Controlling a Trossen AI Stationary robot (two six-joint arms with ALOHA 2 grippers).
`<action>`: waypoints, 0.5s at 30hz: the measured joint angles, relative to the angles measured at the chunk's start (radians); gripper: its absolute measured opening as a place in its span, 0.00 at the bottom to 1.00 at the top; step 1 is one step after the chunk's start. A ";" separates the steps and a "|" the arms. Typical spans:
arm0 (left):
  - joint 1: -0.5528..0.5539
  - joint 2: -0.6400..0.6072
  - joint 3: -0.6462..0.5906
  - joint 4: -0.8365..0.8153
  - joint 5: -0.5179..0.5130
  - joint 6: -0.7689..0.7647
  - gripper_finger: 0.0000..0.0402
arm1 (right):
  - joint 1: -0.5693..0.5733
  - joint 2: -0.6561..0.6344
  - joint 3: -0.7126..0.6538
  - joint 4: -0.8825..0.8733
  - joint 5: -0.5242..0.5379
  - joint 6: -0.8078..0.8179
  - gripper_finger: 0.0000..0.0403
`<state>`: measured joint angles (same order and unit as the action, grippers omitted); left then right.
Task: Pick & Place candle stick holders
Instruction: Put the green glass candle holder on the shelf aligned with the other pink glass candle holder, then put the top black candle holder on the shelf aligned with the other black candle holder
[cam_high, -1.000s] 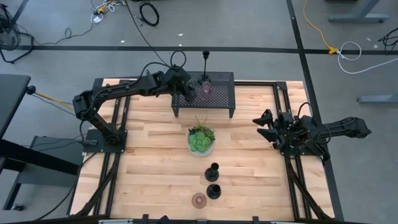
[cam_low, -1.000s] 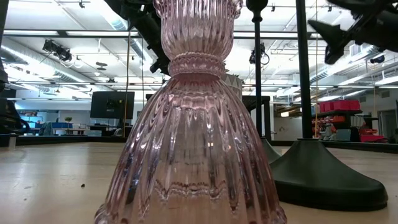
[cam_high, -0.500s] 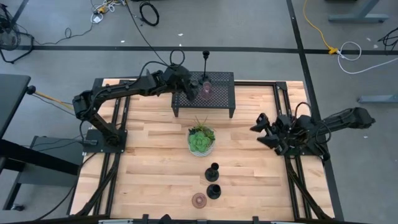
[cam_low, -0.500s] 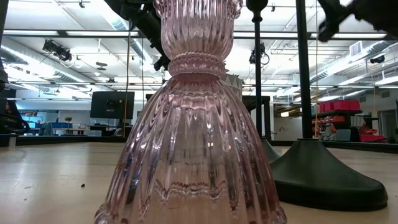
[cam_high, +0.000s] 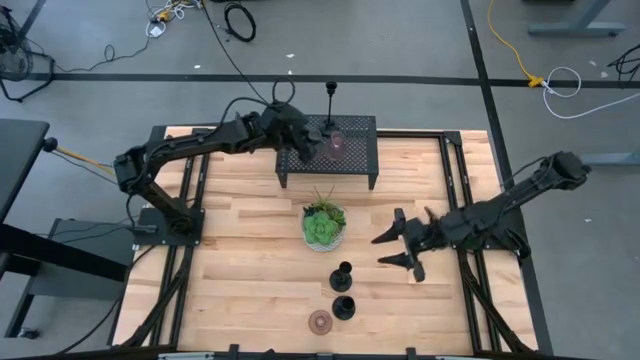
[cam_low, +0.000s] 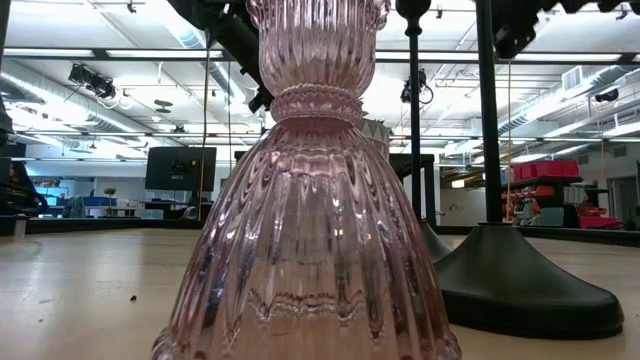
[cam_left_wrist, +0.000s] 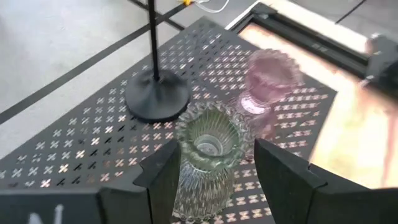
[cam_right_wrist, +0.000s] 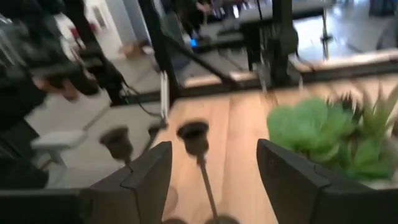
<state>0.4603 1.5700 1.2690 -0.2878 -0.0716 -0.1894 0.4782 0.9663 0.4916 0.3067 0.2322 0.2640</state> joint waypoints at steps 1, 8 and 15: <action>-0.003 -0.008 0.000 -0.002 0.006 0.000 0.51 | 0.014 0.016 0.000 -0.012 0.023 0.012 0.59; -0.010 -0.078 0.000 0.004 0.012 -0.005 0.51 | 0.094 0.112 0.000 0.000 0.155 0.056 0.58; -0.027 -0.139 0.000 0.002 0.030 -0.009 0.51 | 0.132 0.270 0.000 0.114 0.223 0.117 0.58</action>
<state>0.4331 1.4310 1.2690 -0.2854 -0.0412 -0.1982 0.6101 1.2367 0.4919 0.4210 0.4552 0.3813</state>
